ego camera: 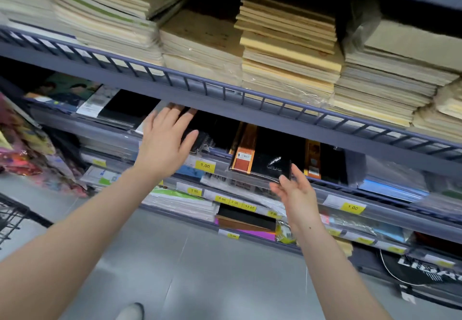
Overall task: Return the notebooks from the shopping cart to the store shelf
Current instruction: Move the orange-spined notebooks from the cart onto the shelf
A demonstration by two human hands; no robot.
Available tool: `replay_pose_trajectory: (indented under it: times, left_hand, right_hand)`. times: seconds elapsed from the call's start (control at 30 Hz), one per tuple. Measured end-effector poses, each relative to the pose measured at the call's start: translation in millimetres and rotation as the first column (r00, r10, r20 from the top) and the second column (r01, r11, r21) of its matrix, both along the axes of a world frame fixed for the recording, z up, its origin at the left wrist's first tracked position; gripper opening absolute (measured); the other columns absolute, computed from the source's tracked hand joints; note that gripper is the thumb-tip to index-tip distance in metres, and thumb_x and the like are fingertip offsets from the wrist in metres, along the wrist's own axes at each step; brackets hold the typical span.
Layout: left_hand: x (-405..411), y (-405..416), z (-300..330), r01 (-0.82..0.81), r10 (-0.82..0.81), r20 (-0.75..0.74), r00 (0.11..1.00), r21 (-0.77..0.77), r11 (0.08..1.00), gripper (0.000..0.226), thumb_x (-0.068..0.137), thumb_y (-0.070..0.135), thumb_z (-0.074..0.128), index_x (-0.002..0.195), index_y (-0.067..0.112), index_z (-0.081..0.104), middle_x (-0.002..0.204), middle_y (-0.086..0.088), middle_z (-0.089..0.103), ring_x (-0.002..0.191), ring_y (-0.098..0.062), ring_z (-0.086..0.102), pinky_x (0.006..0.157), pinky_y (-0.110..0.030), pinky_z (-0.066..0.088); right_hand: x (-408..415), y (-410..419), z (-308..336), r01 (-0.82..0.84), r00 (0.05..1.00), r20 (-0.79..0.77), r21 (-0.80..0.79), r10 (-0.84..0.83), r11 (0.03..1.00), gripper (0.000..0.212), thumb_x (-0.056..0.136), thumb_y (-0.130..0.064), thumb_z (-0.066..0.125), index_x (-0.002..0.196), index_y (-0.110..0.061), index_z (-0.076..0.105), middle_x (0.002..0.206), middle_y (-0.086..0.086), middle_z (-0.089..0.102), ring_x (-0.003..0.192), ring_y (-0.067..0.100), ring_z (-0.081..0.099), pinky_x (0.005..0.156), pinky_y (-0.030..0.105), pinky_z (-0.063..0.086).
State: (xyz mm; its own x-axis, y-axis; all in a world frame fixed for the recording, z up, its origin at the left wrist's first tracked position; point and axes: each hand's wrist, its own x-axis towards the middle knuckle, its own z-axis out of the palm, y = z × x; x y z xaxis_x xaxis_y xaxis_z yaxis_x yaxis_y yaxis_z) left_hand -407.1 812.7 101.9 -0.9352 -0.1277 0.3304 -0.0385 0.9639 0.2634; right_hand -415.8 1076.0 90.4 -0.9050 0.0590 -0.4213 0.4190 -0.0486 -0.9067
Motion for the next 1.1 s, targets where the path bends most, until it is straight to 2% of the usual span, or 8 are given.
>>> replay_pose_trajectory:
  times: [0.1, 0.2, 0.37, 0.57, 0.63, 0.87, 0.97, 1.1]
  left_hand:
    - [-3.9, -5.5, -25.7, 0.037, -0.031, 0.169, 0.985, -0.032, 0.999, 0.063, 0.088, 0.049, 0.014, 0.139, 0.022, 0.041, 0.145, -0.007, 0.040, 0.135, -0.027, 0.033, 0.109, -0.054, 0.018]
    - [-2.6, -6.2, -33.1, 0.004, -0.004, 0.177, 0.984, 0.002, 1.000, 0.065, 0.087, 0.051, 0.011, 0.141, 0.027, 0.036, 0.149, -0.002, 0.034, 0.140, -0.023, 0.025, 0.112, -0.050, 0.011]
    - [-2.9, -5.3, -34.1, -0.009, 0.007, 0.156, 0.988, 0.011, 1.000, 0.063, 0.087, 0.052, 0.012, 0.141, 0.029, 0.036, 0.150, 0.000, 0.034, 0.140, -0.022, 0.024, 0.113, -0.047, 0.009]
    - [-3.0, -5.2, -34.7, -0.012, 0.010, 0.145, 0.989, 0.011, 1.000, 0.062, 0.088, 0.052, 0.013, 0.140, 0.029, 0.037, 0.148, 0.000, 0.037, 0.140, -0.022, 0.026, 0.113, -0.047, 0.010]
    - [-2.9, -5.2, -35.0, -0.012, 0.010, 0.138, 0.990, 0.015, 1.000, 0.063, 0.087, 0.052, 0.013, 0.140, 0.029, 0.037, 0.148, 0.000, 0.036, 0.140, -0.022, 0.025, 0.113, -0.047, 0.010]
    - [-4.9, -3.7, -22.7, -0.011, 0.017, 0.240, 0.971, -0.025, 1.000, 0.054, 0.093, 0.049, 0.021, 0.141, 0.028, 0.033, 0.149, 0.000, 0.033, 0.140, -0.023, 0.021, 0.113, -0.048, 0.009]
    - [-11.5, -2.8, -0.7, 0.014, 0.022, 0.369, 0.929, -0.094, 0.995, 0.049, 0.097, 0.044, 0.030, 0.141, 0.024, 0.030, 0.144, -0.004, 0.035, 0.136, -0.025, 0.024, 0.111, -0.048, 0.016]
    - [-0.4, 7.8, 35.4, 0.066, -0.015, 0.421, 0.907, -0.105, 0.992, 0.056, 0.095, 0.049, 0.032, 0.144, 0.021, 0.027, 0.145, -0.004, 0.033, 0.134, -0.024, 0.027, 0.106, -0.043, 0.026]
  right_hand:
    - [-23.0, -13.5, -3.4, 0.027, 1.000, -0.001, 0.011, -0.027, 1.000, 0.054, 0.095, -0.008, 0.049, 0.144, -0.015, 0.029, 0.119, 0.002, 0.040, 0.075, 0.010, 0.066, 0.098, 0.031, 0.046]
    - [-41.6, -22.2, -5.6, 0.003, 0.999, -0.045, 0.179, 0.005, 0.984, 0.054, 0.095, -0.014, 0.050, 0.144, -0.015, 0.029, 0.088, 0.006, 0.063, 0.066, 0.010, 0.063, 0.090, 0.031, 0.050]
    - [-52.8, -21.1, -11.3, -0.101, 0.970, -0.092, 0.688, 0.224, 0.718, 0.053, 0.094, -0.026, 0.049, 0.143, -0.013, 0.032, 0.052, 0.005, 0.048, 0.052, 0.015, 0.044, 0.064, 0.027, 0.038]
    - [-50.3, -28.0, -10.6, -0.166, 0.965, 0.071, 0.911, 0.251, 0.378, 0.047, 0.096, -0.037, 0.041, 0.141, -0.026, 0.036, 0.114, 0.013, 0.063, 0.100, 0.033, 0.060, 0.065, 0.030, 0.038]
    - [-50.6, -29.9, -7.6, -0.176, 0.966, 0.100, 0.930, 0.237, 0.324, 0.043, 0.097, -0.034, 0.041, 0.139, -0.025, 0.040, 0.119, 0.012, 0.061, 0.103, 0.033, 0.059, 0.067, 0.030, 0.037]
    - [-51.5, -25.1, -5.7, -0.257, 0.945, 0.158, 0.901, 0.288, 0.349, 0.047, 0.096, -0.038, 0.039, 0.141, -0.023, 0.035, 0.122, 0.014, 0.058, 0.105, 0.033, 0.057, 0.070, 0.032, 0.042]
    - [-41.8, -16.0, 4.7, -0.370, 0.899, 0.202, 0.825, 0.388, 0.427, 0.058, 0.095, -0.044, 0.039, 0.146, -0.021, 0.024, 0.130, 0.014, 0.052, 0.111, 0.033, 0.054, 0.082, 0.037, 0.047]
    - [-17.4, 0.3, 42.1, -0.449, 0.837, 0.223, 0.803, 0.500, 0.393, 0.063, 0.093, -0.050, 0.040, 0.147, -0.026, 0.020, 0.134, 0.010, 0.051, 0.110, 0.027, 0.057, 0.084, 0.035, 0.049]
